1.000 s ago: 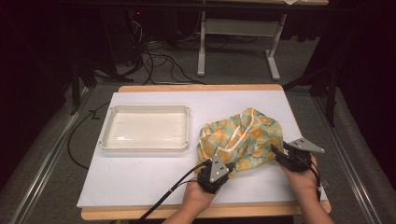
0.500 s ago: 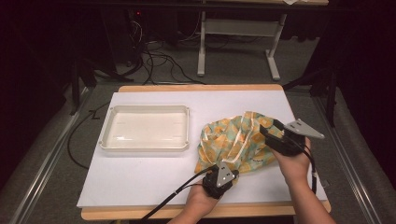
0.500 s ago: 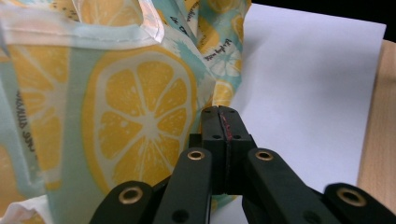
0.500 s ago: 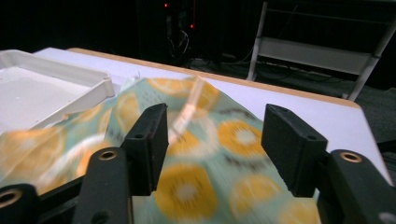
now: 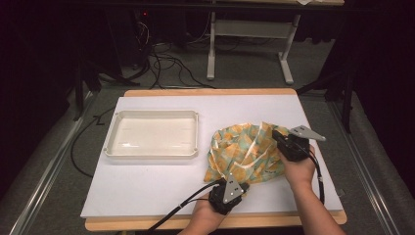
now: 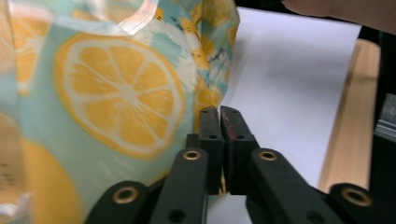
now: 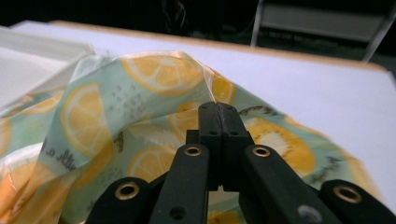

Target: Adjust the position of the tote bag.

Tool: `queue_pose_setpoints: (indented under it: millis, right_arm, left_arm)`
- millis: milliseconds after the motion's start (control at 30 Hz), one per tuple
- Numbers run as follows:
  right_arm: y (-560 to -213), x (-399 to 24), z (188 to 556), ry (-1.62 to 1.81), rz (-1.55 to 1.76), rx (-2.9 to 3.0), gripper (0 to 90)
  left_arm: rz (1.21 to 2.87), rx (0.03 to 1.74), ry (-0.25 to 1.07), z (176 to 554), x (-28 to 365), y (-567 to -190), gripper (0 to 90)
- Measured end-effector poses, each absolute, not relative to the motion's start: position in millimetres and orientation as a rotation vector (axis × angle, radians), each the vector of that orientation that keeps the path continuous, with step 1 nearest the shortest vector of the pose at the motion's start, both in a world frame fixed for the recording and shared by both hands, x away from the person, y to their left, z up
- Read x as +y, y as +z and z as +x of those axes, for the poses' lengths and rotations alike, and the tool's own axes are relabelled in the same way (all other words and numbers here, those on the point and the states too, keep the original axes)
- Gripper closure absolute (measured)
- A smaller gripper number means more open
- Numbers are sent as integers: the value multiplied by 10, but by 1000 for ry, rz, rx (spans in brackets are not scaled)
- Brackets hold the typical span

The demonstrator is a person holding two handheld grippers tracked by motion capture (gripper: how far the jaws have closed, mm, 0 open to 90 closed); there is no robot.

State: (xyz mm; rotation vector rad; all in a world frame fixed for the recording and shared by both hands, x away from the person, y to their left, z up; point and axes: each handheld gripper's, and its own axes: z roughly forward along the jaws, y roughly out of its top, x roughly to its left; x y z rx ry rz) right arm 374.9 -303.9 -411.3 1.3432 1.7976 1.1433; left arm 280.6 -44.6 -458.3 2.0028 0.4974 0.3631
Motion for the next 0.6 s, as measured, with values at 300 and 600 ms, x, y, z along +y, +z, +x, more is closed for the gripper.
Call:
queue_pose_setpoints:
  millis: [300, 600]
  right_arm:
    - [-4015, -3420, 3309, 1174, 1267, 1706, 900]
    - [-4158, -3513, 3119, 1133, 1238, 1784, 900]
  left_arm:
    - [1900, 616, 490, 2704, 33, -4333, 740]
    - [1737, 822, 582, 3229, 232, -4201, 747]
